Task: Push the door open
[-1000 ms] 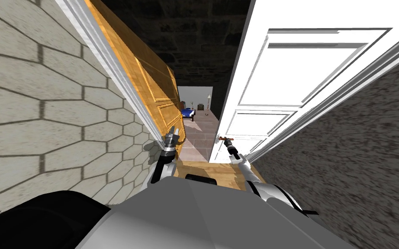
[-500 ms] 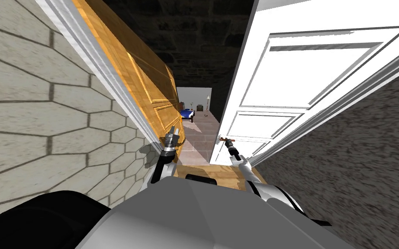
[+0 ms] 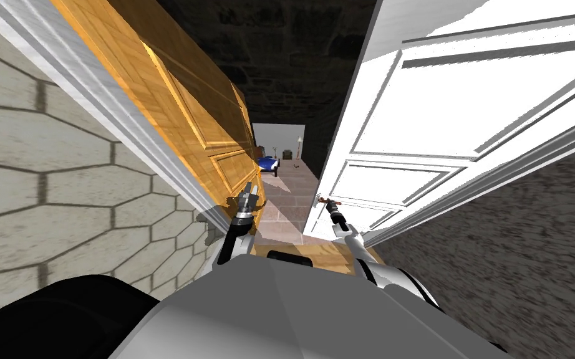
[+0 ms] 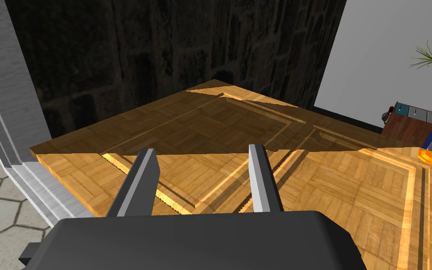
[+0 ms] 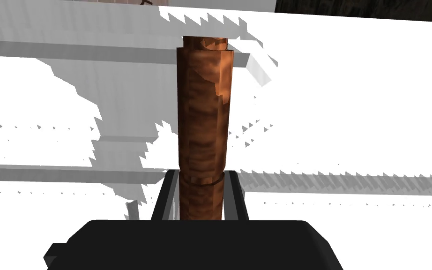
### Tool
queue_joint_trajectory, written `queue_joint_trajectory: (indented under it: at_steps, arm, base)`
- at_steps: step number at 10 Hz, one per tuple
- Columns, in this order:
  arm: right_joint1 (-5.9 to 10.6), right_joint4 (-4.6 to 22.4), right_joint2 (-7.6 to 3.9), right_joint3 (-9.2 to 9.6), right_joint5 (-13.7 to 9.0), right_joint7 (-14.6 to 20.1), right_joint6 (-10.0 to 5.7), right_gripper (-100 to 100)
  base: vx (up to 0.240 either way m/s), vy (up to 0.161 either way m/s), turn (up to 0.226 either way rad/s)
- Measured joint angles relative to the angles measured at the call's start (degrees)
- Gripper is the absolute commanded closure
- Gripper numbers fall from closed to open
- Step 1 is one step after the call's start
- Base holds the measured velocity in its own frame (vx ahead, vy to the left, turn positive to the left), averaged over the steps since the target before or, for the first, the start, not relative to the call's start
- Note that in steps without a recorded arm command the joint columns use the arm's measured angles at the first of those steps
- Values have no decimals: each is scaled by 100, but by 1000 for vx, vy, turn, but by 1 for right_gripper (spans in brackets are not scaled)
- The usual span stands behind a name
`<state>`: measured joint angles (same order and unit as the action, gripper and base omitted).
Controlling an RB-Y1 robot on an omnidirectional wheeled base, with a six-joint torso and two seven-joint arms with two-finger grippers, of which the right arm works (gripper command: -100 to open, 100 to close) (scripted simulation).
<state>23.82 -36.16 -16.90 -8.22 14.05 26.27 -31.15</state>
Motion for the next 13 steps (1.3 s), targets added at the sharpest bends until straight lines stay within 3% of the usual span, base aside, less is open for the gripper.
queue_joint_trajectory:
  at_steps: [2, 3, 4, 6, 8, 10, 13]
  arm:
    - [-48, -74, -28, -45, -35, -4, 57, 100]
    - [-159, -218, -8, -91, -56, -42, 140, 100]
    - [-88, -27, -3, -189, -96, -139, 93, 100]
    - [-282, -304, -7, -278, -155, -191, 242, 100]
    - [-146, -94, -64, -407, -220, -271, 139, 100]
    - [-196, -187, -76, -515, -278, -344, 249, 100]
    - [-188, -38, -115, -714, -378, -502, 204, 100]
  base:
    - [148, 97, -78]
    - [180, 116, -71]
    - [204, 88, -64]
    - [186, 73, -45]
    - [153, 88, -56]
    - [168, 98, -70]
    - [179, 108, -69]
